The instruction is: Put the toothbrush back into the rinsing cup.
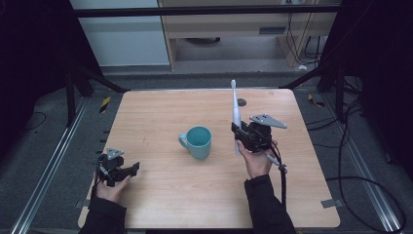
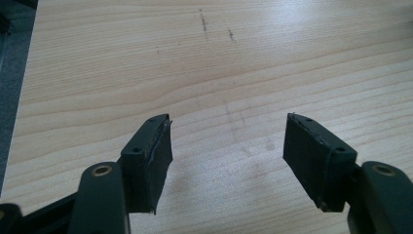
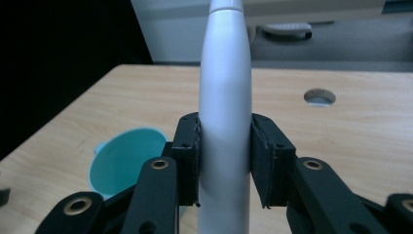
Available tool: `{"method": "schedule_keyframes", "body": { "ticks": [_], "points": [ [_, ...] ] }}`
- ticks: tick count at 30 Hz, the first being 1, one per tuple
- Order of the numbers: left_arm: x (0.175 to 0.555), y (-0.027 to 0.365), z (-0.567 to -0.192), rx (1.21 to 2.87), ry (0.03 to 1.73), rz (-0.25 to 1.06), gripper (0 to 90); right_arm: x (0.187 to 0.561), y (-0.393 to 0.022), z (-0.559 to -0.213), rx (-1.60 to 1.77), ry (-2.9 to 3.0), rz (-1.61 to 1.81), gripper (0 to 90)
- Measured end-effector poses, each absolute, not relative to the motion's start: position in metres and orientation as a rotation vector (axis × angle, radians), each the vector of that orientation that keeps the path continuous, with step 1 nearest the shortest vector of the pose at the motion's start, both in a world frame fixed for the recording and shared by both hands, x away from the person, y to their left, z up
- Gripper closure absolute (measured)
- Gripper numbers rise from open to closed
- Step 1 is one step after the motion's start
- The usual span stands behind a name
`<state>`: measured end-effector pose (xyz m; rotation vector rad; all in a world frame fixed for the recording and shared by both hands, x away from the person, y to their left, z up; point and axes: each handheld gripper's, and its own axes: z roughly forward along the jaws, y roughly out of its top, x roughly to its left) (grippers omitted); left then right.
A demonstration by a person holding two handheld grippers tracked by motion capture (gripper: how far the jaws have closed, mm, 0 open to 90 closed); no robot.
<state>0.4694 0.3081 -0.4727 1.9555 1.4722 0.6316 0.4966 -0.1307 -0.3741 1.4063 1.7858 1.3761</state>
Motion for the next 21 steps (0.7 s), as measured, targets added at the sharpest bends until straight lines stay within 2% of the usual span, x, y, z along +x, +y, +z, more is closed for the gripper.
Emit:
{"method": "schedule_keyframes", "body": {
  "ticks": [21],
  "points": [
    [0.47,0.309,-0.473,1.954,1.472,0.63,34.0,0.515,-0.078,-0.373,1.317,1.658,1.518,66.2]
  ]
}}
